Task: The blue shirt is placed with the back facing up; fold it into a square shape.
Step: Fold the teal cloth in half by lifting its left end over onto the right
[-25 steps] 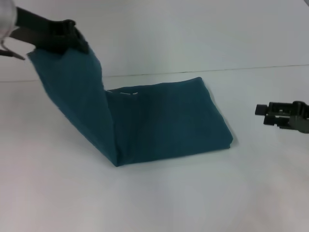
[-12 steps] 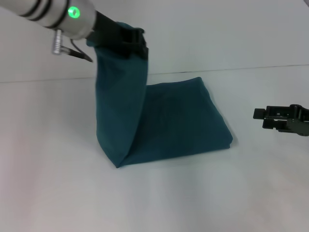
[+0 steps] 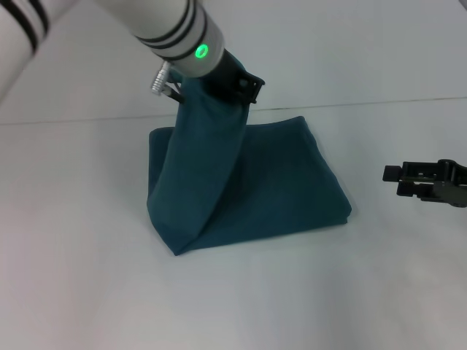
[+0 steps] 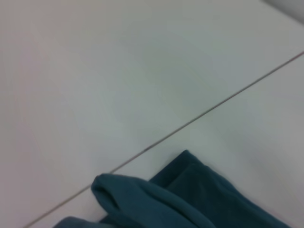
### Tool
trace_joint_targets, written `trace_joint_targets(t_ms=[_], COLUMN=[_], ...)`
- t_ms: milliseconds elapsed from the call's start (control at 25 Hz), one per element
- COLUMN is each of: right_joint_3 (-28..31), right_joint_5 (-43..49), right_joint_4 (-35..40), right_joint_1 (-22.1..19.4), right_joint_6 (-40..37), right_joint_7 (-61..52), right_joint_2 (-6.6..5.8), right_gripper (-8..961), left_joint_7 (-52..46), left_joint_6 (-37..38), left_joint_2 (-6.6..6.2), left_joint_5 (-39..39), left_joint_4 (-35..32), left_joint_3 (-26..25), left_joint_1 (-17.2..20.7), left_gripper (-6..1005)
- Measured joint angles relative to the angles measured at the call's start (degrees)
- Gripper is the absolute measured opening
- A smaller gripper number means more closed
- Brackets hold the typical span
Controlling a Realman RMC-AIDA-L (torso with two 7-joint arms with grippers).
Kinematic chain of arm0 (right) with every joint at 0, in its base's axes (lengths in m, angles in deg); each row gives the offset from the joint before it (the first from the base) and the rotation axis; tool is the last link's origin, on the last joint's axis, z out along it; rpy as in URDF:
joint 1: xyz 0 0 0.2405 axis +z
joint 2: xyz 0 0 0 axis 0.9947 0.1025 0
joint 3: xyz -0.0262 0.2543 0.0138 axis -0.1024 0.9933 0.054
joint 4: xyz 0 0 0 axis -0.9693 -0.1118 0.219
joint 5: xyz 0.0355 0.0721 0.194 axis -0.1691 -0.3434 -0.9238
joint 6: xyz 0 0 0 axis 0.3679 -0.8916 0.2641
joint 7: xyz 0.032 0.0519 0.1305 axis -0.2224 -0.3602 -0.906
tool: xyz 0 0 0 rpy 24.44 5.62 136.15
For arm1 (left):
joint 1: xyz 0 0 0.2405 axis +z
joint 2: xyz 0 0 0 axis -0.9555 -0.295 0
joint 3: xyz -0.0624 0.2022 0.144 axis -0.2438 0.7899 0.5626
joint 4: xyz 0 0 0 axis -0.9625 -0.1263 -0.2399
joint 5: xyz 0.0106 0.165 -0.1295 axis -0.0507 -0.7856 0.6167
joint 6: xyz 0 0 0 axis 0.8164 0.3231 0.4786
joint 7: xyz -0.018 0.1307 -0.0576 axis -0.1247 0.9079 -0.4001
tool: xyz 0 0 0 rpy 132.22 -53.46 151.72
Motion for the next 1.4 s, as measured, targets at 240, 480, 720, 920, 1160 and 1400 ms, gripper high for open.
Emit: trace_joint_targets(t_ms=[240,480,720,920,1160,1400], right_joint_3=[0.00,-0.01,-0.09,-0.09,-0.64,-0.80], right_joint_5=[0.01,0.06,0.09,0.09,0.09,0.08], right_joint_4=[-0.39,-0.39,-0.39,-0.47,-0.64,-1.75], right_joint_1=[0.07,0.14,0.20,0.20,0.24,0.66], right_joint_6=[0.05,0.17,0.41,0.68,1.45,2.29], right_joint_7=[0.16,0.09,0.03,0.01,-0.01,-0.01], right_joint_2=[0.00,0.00,0.00,0.00,0.00,-0.24], right_gripper=[585,583,582,580,578,576], left_joint_7=[-1.85,-1.55,-1.75,-1.59,1.42,3.10], left_joint_6=[-2.82,-4.98,-7.96,-10.36,-12.02,-14.33], left_joint_2=[0.38,0.65,0.86,0.89,0.88,0.88], left_joint_5=[-0.75,-0.68,-0.56,-0.22,2.80,3.89], left_joint_4=[2.19,2.83,5.13,7.74,8.02,8.06], left_joint_3=[5.15,6.87,8.70,9.07,10.66,13.18], left_joint_1=[-1.99,-2.12,-2.27,-2.84,-2.50,-2.31], left_gripper=[78,77,77,78,103,177])
